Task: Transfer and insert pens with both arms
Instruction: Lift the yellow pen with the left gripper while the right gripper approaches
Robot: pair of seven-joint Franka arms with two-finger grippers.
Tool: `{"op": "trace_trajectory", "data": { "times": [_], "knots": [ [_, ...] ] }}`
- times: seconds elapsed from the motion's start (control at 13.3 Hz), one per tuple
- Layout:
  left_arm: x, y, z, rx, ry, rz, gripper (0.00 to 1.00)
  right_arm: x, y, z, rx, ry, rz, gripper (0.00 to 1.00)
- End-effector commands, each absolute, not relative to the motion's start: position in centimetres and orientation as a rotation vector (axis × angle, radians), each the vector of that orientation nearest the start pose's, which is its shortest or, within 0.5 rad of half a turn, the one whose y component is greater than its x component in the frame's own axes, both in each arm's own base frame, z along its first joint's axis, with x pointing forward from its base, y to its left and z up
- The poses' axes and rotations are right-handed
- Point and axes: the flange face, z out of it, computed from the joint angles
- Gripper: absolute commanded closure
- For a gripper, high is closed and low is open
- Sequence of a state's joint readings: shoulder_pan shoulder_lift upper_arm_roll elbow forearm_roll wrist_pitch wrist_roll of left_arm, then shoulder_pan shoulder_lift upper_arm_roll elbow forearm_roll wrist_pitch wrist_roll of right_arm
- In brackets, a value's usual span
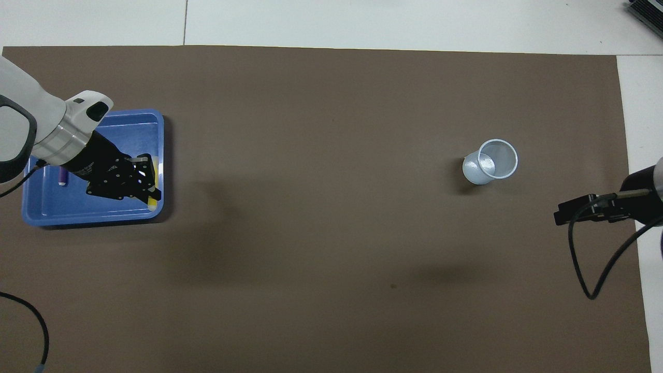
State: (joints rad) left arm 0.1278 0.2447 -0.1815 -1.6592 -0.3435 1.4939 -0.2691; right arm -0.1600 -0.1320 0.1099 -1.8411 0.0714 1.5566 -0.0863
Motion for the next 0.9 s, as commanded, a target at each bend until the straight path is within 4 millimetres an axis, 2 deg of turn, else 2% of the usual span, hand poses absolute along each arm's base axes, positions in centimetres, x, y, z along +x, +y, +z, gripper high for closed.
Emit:
{"op": "trace_trajectory", "data": {
  "times": [0.0,0.15,0.22,0.3,0.37,0.45,0.6,0.82],
  "knots": [
    [56.8,-9.7,46.2,-3.358,-0.479,0.936,1.0,49.1,-1.1,56.5,-3.043,-0.064,0.199,0.0],
    [56.1,-13.1,47.1,-3.411,-0.442,1.0,1.0,48.7,-1.1,56.2,-3.041,-0.073,0.217,0.0],
    [55.6,-15.2,47.5,-3.414,-0.454,1.035,1.0,48.5,-0.3,55.9,-3.043,-0.085,0.212,0.0],
    [55.2,-16.9,47.9,-3.407,-0.53,1.077,1.0,48.8,1.8,55.2,-3.044,-0.151,0.197,0.0],
    [55.1,-18.4,48.5,-3.413,-0.611,1.128,1.0,49.2,2.9,54.4,-3.045,-0.173,0.173,0.0],
    [54.7,-20.1,48.8,-3.423,-0.614,1.163,1.0,49.7,3.7,53.7,-3.019,-0.173,0.185,0.0],
    [53.1,-24.0,49.7,-3.399,-0.633,1.234,1.0,50.3,4.3,53.0,-2.91,-0.052,0.209,0.0],
    [52.1,-29.2,50.6,-3.437,-0.738,1.254,1.0,51.0,5.4,52.2,-2.762,0.113,0.247,0.0]
  ]
}}
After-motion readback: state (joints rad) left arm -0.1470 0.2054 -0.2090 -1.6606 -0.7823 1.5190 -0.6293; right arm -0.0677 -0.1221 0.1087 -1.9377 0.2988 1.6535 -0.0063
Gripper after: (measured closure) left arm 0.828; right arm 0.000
